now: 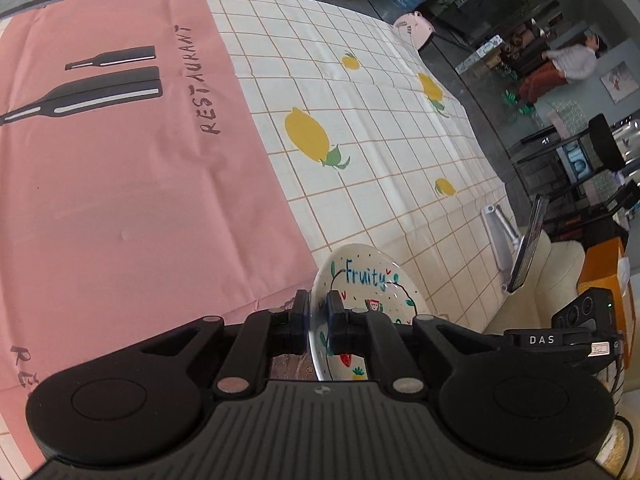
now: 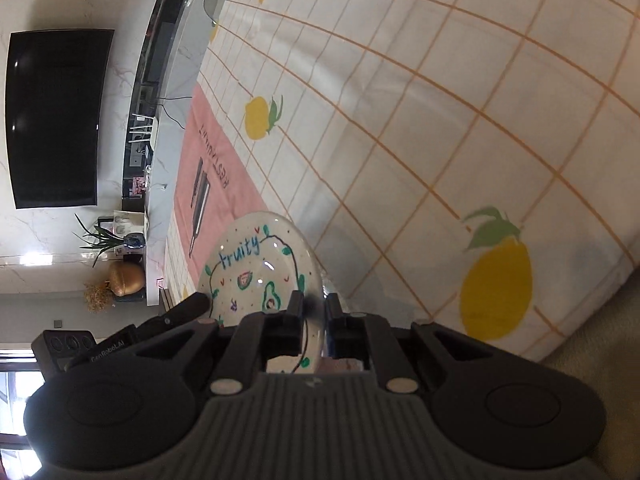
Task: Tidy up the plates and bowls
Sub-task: 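Lift the Fruity plate with both grippers and carry it beside the bowl stack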
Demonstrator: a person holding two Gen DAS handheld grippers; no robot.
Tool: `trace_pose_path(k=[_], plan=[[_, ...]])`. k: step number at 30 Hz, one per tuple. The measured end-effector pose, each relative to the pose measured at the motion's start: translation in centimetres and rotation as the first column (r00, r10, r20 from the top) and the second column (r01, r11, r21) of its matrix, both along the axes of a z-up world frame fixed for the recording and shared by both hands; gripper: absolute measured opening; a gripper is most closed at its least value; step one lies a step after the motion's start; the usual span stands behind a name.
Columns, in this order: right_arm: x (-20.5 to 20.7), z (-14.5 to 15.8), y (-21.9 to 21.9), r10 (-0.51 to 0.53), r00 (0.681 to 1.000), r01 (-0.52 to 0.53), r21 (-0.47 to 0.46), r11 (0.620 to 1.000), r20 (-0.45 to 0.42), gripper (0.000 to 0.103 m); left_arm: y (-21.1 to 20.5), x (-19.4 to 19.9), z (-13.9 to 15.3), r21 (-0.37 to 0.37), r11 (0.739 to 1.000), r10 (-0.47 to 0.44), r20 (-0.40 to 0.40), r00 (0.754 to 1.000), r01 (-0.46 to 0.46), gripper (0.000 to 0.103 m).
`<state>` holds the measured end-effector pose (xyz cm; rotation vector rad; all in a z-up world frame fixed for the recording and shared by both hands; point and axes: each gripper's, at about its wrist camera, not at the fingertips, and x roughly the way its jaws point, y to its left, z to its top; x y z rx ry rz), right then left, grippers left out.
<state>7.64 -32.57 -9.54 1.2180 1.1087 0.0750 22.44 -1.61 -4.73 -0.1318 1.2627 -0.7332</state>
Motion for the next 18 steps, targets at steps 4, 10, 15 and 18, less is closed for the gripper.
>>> trace_pose_path(k=[4,10,15,18], plan=[[-1.0,0.3,0.3,-0.002,1.000,0.002,-0.016,1.000,0.005,0.009,-1.0,-1.2,0.1,0.063,0.997,-0.039,0.035,0.999,0.037,0.013],[-1.9,1.2,2.1,0.073,0.997,-0.069,-0.109,0.992,0.028,0.009,-2.6,-3.2,0.0,0.223,0.972,-0.108,0.144,0.984,0.074,0.021],[-1.5,1.6,4.7,0.157,0.987,-0.146,-0.216,0.965,0.039,0.005,-4.0,-5.3,-0.2,0.387,0.920,-0.175,0.268,0.947,0.060,0.017],[-1.1,2.3,5.8,0.174,0.984,-0.157,-0.290,0.944,0.034,0.007,-4.2,-5.7,-0.3,0.407,0.912,-0.180,0.292,0.939,0.049,0.017]])
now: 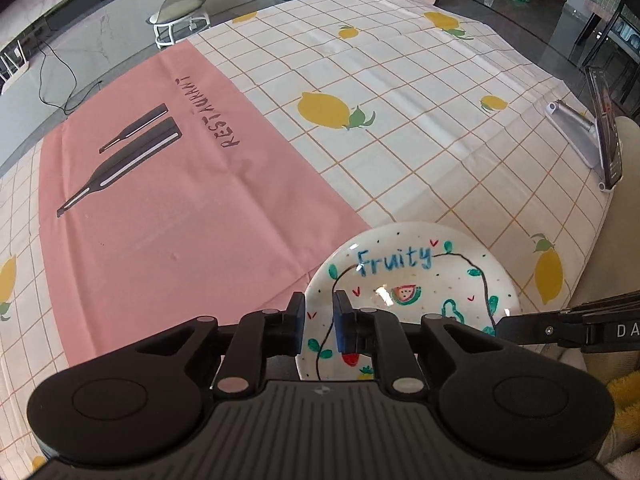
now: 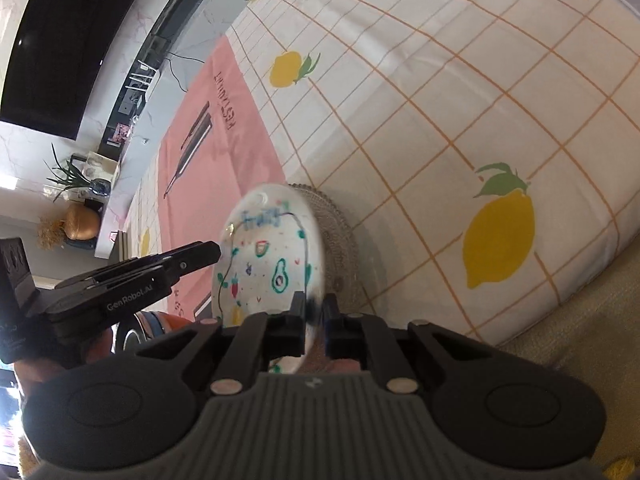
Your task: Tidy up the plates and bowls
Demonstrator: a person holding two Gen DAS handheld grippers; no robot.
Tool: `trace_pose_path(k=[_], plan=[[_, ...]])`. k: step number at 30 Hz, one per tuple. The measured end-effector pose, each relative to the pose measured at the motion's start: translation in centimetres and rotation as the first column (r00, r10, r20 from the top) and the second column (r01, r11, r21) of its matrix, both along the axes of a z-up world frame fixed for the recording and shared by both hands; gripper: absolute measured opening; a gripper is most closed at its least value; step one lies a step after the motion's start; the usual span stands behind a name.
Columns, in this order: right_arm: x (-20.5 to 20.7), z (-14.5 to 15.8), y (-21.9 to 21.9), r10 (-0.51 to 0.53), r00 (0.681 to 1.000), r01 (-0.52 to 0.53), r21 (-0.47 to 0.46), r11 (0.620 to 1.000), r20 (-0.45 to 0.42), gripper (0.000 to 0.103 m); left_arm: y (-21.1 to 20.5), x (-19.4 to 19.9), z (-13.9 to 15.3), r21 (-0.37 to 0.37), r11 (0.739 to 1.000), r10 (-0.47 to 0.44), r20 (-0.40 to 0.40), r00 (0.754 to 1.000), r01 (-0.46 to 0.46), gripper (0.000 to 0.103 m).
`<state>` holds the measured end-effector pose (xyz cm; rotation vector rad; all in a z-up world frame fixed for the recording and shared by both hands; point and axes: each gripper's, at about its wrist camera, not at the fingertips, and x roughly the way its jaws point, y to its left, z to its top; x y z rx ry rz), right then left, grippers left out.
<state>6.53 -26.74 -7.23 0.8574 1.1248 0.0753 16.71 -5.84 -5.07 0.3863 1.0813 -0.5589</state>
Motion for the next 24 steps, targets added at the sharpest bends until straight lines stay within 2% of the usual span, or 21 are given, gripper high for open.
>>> trace_pose_path(k=[4,7,8,10,12,14,16,17,20,21,24], plan=[[-0.1,0.7,1.1,0.054,0.998,-0.052,-0.113,0.992,0.017,0.009,0.0,-0.8,0.6,0.021,1.000,0.018,0.080,0.997,-0.020,0.020],[-0.1,1.8,2.2,0.106,0.994,-0.097,-0.207,0.973,0.031,0.016,0.7,-1.3,2.0,-0.004,0.998,0.066,0.129,0.989,-0.066,0.038],[-0.1,2.2,2.5,0.123,0.992,-0.111,-0.221,0.969,0.040,0.027,1.0,-1.4,2.6,-0.013,0.996,0.086,0.144,0.986,-0.085,0.046],[-0.4,3.2,3.0,0.148,0.987,-0.127,-0.262,0.957,0.063,0.045,1.5,-1.9,3.8,-0.018,0.993,0.117,0.177,0.977,-0.116,0.053],[-0.5,4.3,3.7,0.188,0.978,-0.149,-0.340,0.929,0.084,0.052,2.3,-2.5,5.2,-0.021,0.988,0.156,0.216,0.964,-0.155,0.061],[-0.5,5.2,4.0,0.199,0.974,-0.146,-0.375,0.916,0.104,0.057,3.6,-3.3,6.7,-0.031,0.976,0.215,0.248,0.944,-0.214,0.066],[-0.5,6.5,4.4,0.214,0.965,-0.147,-0.370,0.917,0.148,0.058,5.5,-4.5,8.0,-0.060,0.959,0.284,0.270,0.920,-0.279,0.071],[-0.2,7.0,4.9,0.236,0.957,-0.162,-0.364,0.917,0.170,0.063,6.6,-5.1,8.4,-0.080,0.947,0.320,0.270,0.908,-0.310,0.072],[1.0,8.4,6.8,0.301,0.931,-0.214,-0.358,0.909,0.207,0.066,10.5,-6.7,9.1,-0.149,0.896,0.443,0.222,0.869,-0.419,0.074],[1.4,8.9,7.6,0.318,0.922,-0.227,-0.356,0.906,0.220,0.066,11.9,-7.2,9.1,-0.175,0.871,0.488,0.198,0.850,-0.459,0.074],[2.2,9.6,9.4,0.350,0.905,-0.258,-0.345,0.902,0.240,0.068,14.8,-8.2,8.5,-0.211,0.812,0.575,0.135,0.807,-0.544,0.074]])
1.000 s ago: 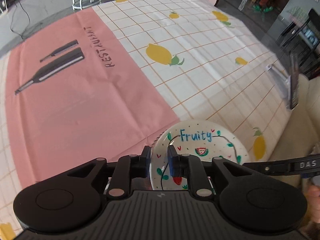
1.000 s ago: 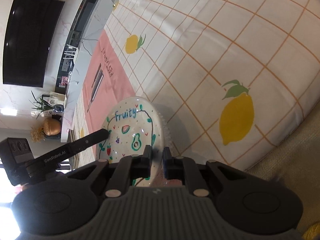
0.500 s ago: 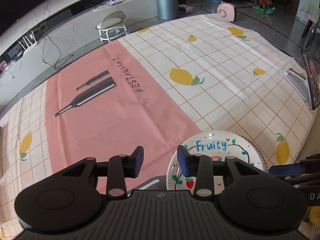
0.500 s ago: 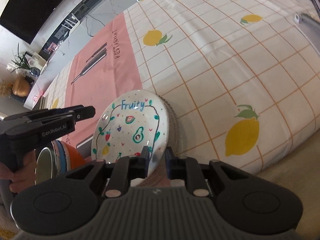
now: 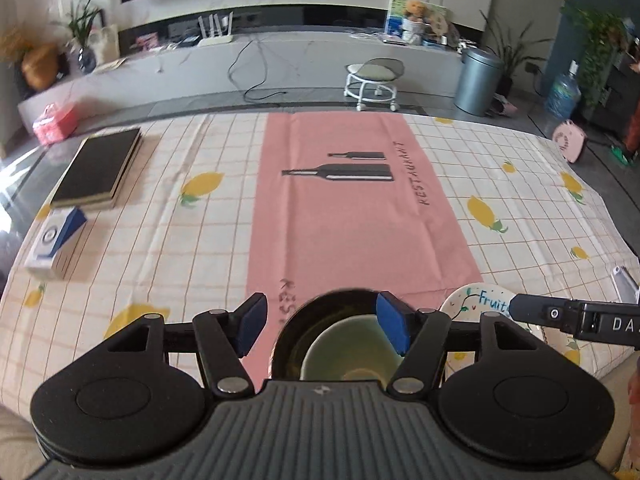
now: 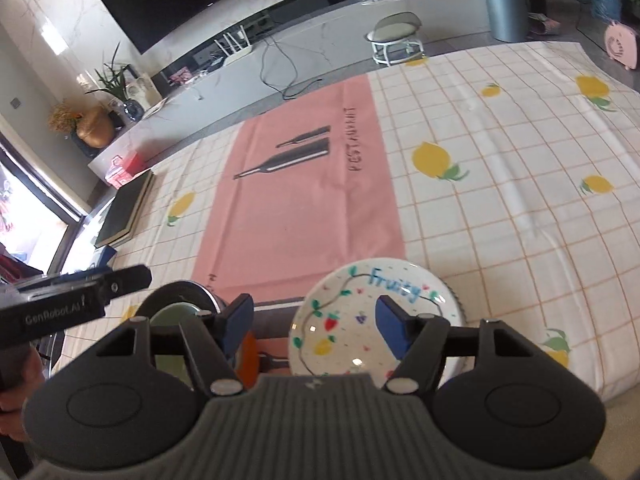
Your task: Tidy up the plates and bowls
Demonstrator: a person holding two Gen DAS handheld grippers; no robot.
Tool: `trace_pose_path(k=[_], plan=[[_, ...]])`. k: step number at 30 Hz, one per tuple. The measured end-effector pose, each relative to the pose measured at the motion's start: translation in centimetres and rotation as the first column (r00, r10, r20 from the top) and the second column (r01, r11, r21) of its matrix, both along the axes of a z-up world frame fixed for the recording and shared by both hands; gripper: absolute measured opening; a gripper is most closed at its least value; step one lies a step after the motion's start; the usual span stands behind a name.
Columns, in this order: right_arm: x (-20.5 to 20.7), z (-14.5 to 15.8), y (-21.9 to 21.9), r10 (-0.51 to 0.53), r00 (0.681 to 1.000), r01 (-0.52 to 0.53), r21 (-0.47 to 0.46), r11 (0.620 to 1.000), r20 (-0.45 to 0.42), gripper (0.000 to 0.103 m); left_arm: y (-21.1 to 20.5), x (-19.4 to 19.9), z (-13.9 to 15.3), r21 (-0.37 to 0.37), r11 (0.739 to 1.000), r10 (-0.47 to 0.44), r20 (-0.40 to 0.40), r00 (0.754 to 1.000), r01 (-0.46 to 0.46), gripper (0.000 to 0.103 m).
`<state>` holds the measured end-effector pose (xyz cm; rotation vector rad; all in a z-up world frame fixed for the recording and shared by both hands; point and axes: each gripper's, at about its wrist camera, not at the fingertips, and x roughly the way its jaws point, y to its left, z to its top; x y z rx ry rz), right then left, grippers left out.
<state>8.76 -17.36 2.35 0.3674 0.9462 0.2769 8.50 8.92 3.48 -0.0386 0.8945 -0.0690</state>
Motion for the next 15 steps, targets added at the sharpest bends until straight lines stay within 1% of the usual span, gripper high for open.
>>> trace_pose_path(k=[4,6,8,11,15], plan=[[0.6,-0.1,2.0,0.042,0.999,-0.042,0.021,0.999,-0.026,0.069,2.1,-0.9,-1.1,-0.089,0.994,0.065,-0.037,0.997,-0.068,0.074],[0.8,-0.4,2.8,0.057,0.997,-0.055,0.032,0.998,-0.043,0.070,2.8,-1.3,-1.7,-0.135,0.987,0.079,-0.050,0.996,-0.085,0.074],[1.0,-0.7,3.6,0.071,0.996,-0.069,0.032,0.997,-0.058,0.070,3.0,-1.5,-2.4,-0.163,0.983,0.079,-0.068,0.995,-0.089,0.075],[1.4,-1.3,4.7,0.082,0.993,-0.080,0.032,0.996,-0.080,0.070,3.0,-1.6,-3.4,-0.162,0.983,0.076,-0.082,0.994,-0.088,0.075],[1.8,-2.1,6.2,0.100,0.989,-0.098,0.026,0.995,-0.107,0.070,3.1,-1.7,-4.7,-0.167,0.980,0.091,-0.111,0.990,-0.109,0.076]])
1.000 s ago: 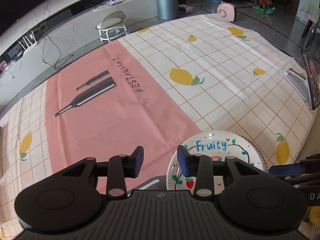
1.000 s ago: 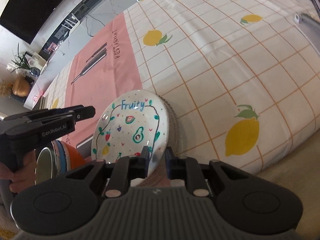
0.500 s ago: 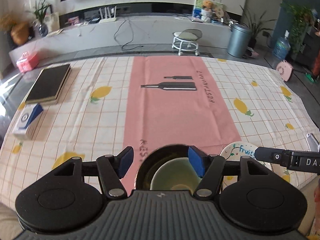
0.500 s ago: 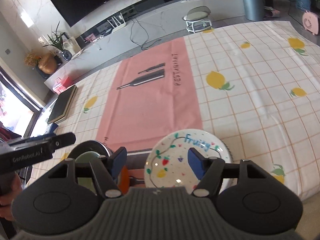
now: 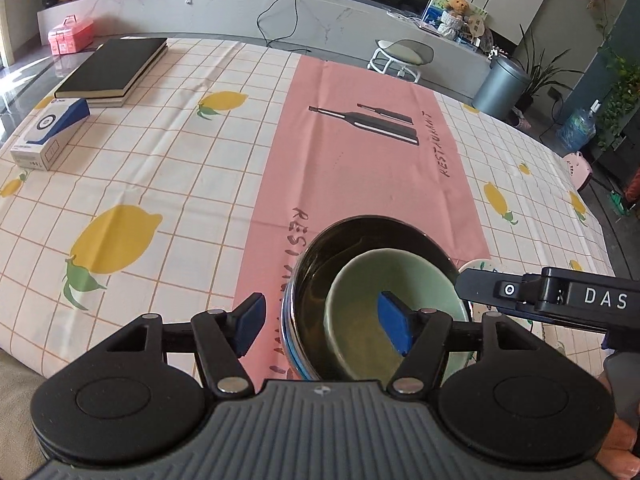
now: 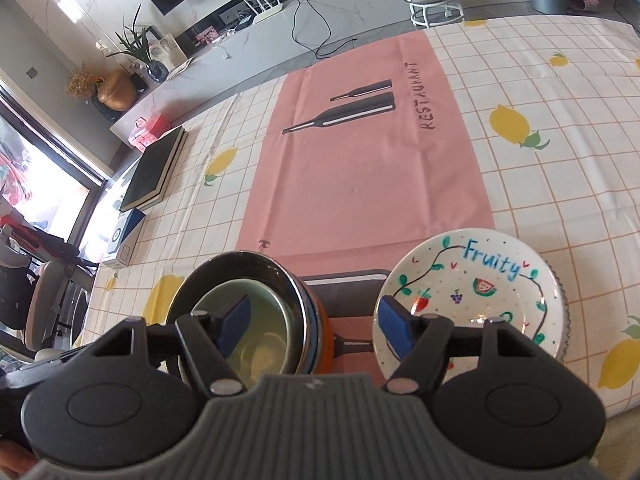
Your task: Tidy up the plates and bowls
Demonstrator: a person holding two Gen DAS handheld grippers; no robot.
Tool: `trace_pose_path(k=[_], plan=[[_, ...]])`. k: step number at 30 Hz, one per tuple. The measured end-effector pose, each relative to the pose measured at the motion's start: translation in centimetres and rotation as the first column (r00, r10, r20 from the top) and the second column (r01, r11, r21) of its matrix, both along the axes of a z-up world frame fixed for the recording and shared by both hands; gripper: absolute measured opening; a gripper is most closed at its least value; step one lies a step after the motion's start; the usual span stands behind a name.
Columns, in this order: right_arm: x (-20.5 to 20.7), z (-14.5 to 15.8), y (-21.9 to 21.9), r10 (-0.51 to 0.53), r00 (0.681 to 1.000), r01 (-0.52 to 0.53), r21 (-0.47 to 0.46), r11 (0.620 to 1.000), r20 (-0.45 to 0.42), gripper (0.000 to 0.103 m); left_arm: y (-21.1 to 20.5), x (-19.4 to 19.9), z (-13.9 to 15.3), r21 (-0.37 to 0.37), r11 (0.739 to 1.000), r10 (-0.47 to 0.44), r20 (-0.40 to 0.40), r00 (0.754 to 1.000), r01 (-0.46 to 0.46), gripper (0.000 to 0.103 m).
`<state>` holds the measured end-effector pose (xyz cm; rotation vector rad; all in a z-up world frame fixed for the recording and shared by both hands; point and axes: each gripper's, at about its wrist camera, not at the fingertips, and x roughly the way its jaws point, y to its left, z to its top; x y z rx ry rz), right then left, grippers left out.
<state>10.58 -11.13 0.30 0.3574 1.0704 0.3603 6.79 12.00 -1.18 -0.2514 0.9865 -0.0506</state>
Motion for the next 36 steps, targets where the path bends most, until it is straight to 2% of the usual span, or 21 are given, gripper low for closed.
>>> trace_pose_path(k=[3,5,9,13,17,22,30,36], plan=[[0.5,-0.9,1.1,0.016,1.000,-0.017,-0.017,1.000,-0.026,0.069,0.4,0.0,-0.8,-0.027,0.999,0.015,-0.023,1.000,-0.016,0.076],[0.7,-1.4,1.8,0.033,0.999,-0.034,-0.031,0.999,-0.036,0.064,0.6,0.1,-1.4,-0.042,0.999,0.020,-0.039,0.999,-0.022,0.076],[1.3,-2.4,2.6,0.044,0.997,-0.046,-0.038,0.998,-0.058,0.064,0.7,0.4,-2.4,-0.056,0.998,0.033,-0.065,0.997,-0.037,0.076],[1.9,-3.7,3.2,0.047,0.995,-0.050,-0.029,0.998,-0.091,0.059,0.6,0.4,-3.2,-0.073,0.997,0.007,-0.058,0.998,-0.011,0.075],[2.3,-4.8,3.8,0.052,0.992,-0.055,-0.022,0.998,-0.112,0.055,0.8,0.9,-4.3,-0.098,0.995,0.019,-0.097,0.995,-0.028,0.075],[2.5,-5.5,4.1,0.052,0.991,-0.054,-0.016,0.998,-0.123,0.053,1.3,1.0,-4.8,-0.180,0.984,-0.010,-0.094,0.995,-0.007,0.067],[2.3,-5.5,3.8,0.035,0.992,-0.036,-0.012,0.999,-0.121,0.049,1.6,0.7,-4.8,-0.199,0.979,0.035,-0.094,0.995,-0.053,0.061],[1.9,-5.0,3.9,0.011,0.992,-0.015,-0.030,0.999,-0.128,0.043,1.3,0.5,-4.3,-0.176,0.982,0.049,-0.114,0.992,-0.069,0.060]])
